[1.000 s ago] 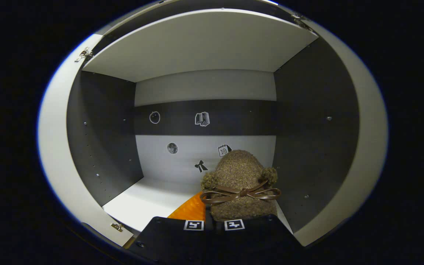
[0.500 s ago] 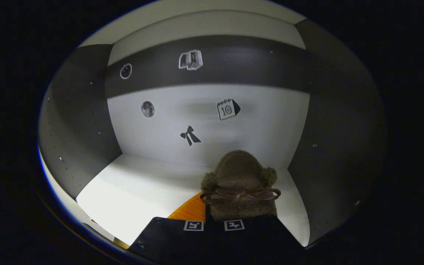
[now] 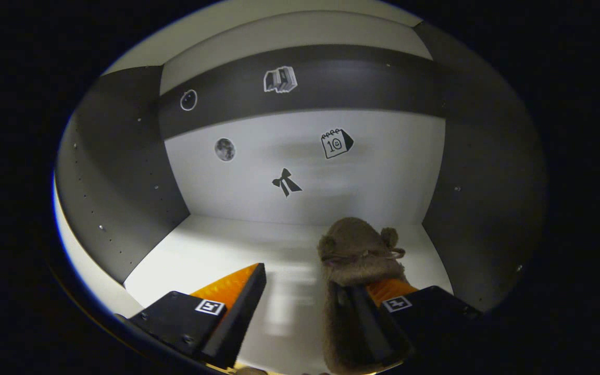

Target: Grab one shoe with the right hand and put it into the shoe cabinet, grab the other shoe with the left hand and put it into the shoe cabinet; then close the right door with the right hand and the left door with the left hand.

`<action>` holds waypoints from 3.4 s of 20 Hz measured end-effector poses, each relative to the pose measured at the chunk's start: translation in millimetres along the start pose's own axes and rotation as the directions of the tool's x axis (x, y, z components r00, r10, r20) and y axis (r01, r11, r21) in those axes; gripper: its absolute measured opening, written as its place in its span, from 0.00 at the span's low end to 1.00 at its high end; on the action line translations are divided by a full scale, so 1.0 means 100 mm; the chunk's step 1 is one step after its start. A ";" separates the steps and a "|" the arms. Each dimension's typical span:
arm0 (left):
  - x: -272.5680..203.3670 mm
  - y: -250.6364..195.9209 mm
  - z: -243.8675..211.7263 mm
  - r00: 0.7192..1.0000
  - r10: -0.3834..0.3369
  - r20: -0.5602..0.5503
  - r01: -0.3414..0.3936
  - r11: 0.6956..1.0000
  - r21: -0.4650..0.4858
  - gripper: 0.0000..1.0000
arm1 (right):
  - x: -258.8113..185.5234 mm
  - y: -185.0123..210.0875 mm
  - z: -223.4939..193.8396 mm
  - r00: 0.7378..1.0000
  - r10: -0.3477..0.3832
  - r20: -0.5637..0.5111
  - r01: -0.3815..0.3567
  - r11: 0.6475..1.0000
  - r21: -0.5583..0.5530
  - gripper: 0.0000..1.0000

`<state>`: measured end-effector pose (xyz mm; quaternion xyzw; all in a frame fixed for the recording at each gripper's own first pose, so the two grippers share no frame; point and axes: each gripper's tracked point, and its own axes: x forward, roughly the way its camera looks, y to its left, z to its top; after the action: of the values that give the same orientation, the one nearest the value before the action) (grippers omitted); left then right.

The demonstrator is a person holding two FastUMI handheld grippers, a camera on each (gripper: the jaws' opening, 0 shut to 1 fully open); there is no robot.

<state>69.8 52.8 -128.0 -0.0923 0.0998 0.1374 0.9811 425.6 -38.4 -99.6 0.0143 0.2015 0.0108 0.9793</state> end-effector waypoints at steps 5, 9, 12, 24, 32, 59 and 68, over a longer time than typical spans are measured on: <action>-0.14 0.01 0.01 0.997 -0.061 0.042 0.061 0.998 -0.022 0.94 | -0.61 0.12 0.18 0.987 0.018 0.160 -0.011 0.999 -0.044 1.00; -0.26 0.02 -0.05 0.988 -0.144 0.060 0.149 0.986 -0.078 0.94 | -1.24 0.22 0.26 0.942 0.012 0.336 0.044 0.987 -0.157 0.99; -0.32 0.09 -0.17 0.980 -0.193 0.052 0.198 0.974 -0.106 0.94 | -1.78 0.35 0.16 0.902 0.017 0.432 0.052 0.988 -0.146 0.98; -0.12 0.13 -1.73 0.942 -0.313 -0.120 0.329 0.932 0.152 0.95 | -2.71 0.11 -1.61 0.899 -0.093 0.427 0.146 0.985 -0.094 0.98; 0.27 0.37 -2.70 0.948 -0.220 -0.230 0.254 0.958 0.130 0.88 | -2.58 -0.34 -2.38 0.929 -0.195 0.313 0.232 0.969 -0.085 0.98; 0.99 0.48 -2.93 0.949 -0.131 -0.287 0.159 0.984 0.077 0.07 | -2.31 -0.51 -3.00 0.985 -0.126 0.122 0.143 0.979 -0.147 0.99; 0.41 0.09 -1.12 0.963 -0.236 -0.134 0.250 0.963 0.102 0.07 | -2.79 -0.15 -2.53 0.984 -0.091 0.155 0.109 0.987 -0.114 0.98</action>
<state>86.8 48.2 -245.8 -0.0539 0.1547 0.0039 0.9865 70.0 -55.3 -222.6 -0.0548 0.1273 -0.0274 0.9900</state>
